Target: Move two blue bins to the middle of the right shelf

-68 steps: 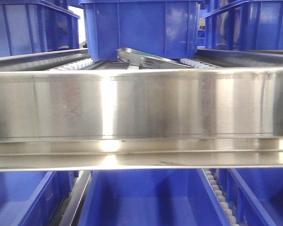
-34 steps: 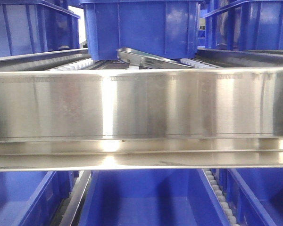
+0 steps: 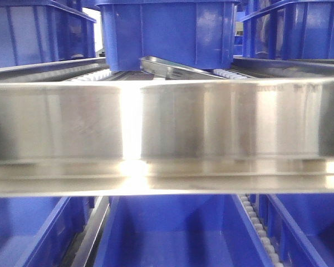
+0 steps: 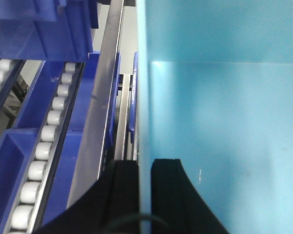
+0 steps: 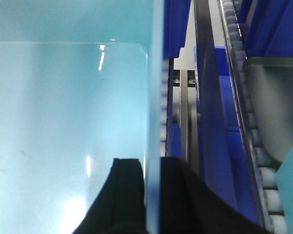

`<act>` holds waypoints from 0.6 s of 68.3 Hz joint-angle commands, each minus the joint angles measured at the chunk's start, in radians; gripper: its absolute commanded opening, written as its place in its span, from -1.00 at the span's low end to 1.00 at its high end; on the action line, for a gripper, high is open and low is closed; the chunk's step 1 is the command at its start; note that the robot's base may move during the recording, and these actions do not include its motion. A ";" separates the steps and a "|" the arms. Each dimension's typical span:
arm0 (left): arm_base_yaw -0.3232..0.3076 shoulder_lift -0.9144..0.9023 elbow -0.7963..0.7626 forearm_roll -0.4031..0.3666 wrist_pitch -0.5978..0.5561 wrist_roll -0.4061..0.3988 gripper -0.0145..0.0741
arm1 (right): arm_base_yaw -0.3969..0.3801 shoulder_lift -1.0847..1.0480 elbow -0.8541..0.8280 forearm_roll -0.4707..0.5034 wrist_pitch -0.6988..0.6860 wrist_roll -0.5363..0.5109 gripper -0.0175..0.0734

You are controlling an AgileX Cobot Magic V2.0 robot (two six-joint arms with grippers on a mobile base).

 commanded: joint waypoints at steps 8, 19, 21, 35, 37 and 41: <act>-0.008 -0.014 -0.011 0.018 -0.043 -0.007 -0.92 | 0.001 -0.015 -0.012 -0.029 -0.051 -0.012 -0.97; -0.008 -0.014 -0.011 0.018 -0.043 -0.007 -0.92 | 0.001 -0.015 -0.012 -0.029 -0.090 -0.012 -0.97; -0.008 -0.014 -0.011 0.018 -0.043 -0.007 -0.92 | 0.001 -0.015 -0.012 -0.029 -0.096 -0.012 -0.97; -0.008 -0.014 -0.011 0.020 -0.043 -0.007 -0.92 | 0.001 -0.015 -0.012 -0.029 -0.103 -0.012 -0.97; -0.008 -0.014 -0.011 0.020 -0.043 -0.007 -0.92 | 0.001 -0.015 -0.012 -0.029 -0.103 -0.012 -0.97; -0.008 -0.014 -0.011 0.020 -0.043 -0.007 -0.92 | 0.001 -0.015 -0.012 -0.029 -0.103 -0.012 -0.97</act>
